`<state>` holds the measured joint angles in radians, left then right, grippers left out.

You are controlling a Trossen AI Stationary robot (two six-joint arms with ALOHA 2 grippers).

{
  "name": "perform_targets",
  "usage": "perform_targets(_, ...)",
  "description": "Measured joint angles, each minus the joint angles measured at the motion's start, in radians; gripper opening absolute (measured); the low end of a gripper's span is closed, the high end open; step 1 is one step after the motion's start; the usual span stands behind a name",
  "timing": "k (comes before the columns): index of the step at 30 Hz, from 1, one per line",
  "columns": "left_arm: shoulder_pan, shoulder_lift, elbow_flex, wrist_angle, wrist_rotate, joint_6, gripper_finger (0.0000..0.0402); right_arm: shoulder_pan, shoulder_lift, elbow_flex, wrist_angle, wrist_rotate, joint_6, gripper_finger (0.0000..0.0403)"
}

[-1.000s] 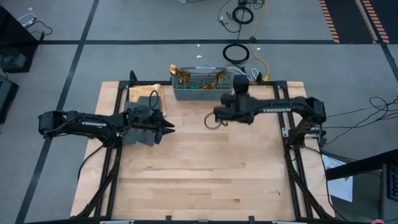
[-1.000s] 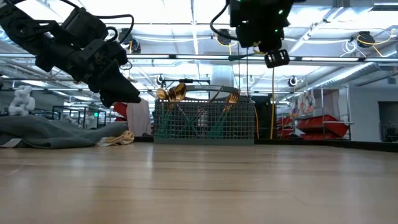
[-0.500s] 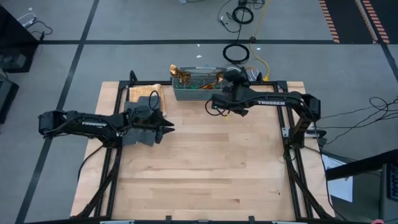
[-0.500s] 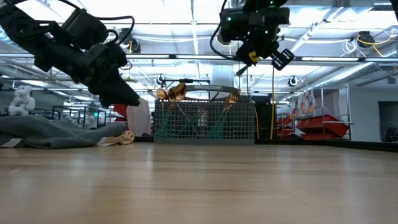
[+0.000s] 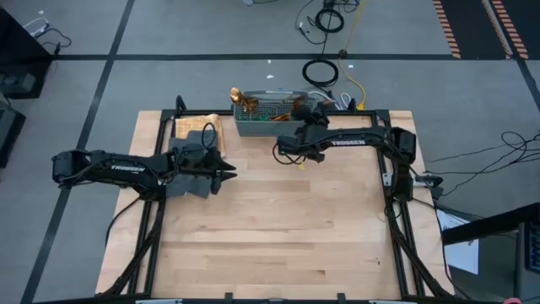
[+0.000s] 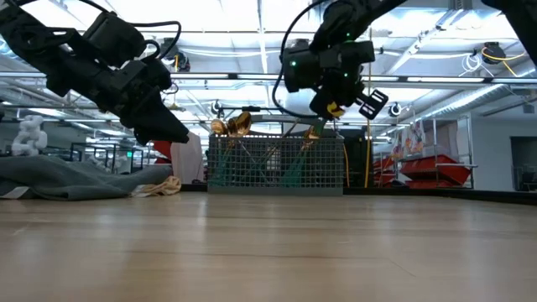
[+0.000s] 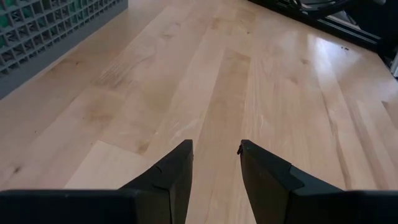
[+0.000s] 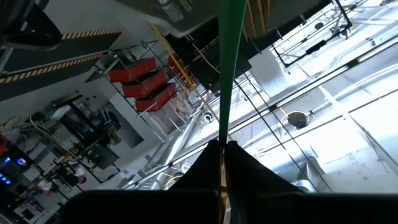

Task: Sort silverware
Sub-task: Put the green fork into the silverware basket

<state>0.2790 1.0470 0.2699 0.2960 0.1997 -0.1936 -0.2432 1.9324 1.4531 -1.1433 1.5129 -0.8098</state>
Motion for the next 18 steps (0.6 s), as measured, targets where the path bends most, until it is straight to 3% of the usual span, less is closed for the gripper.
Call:
perform_targets(12,0.000,0.000,0.000,-0.017,0.000,0.019,0.0139,0.012,0.022,0.000,0.093,-0.044,-0.096,0.0000)
perform_targets(18,0.000,0.000,0.000,-0.022,0.000,0.047,0.0139,0.022,0.022,0.000,0.231,-0.090,-0.190,0.0000)
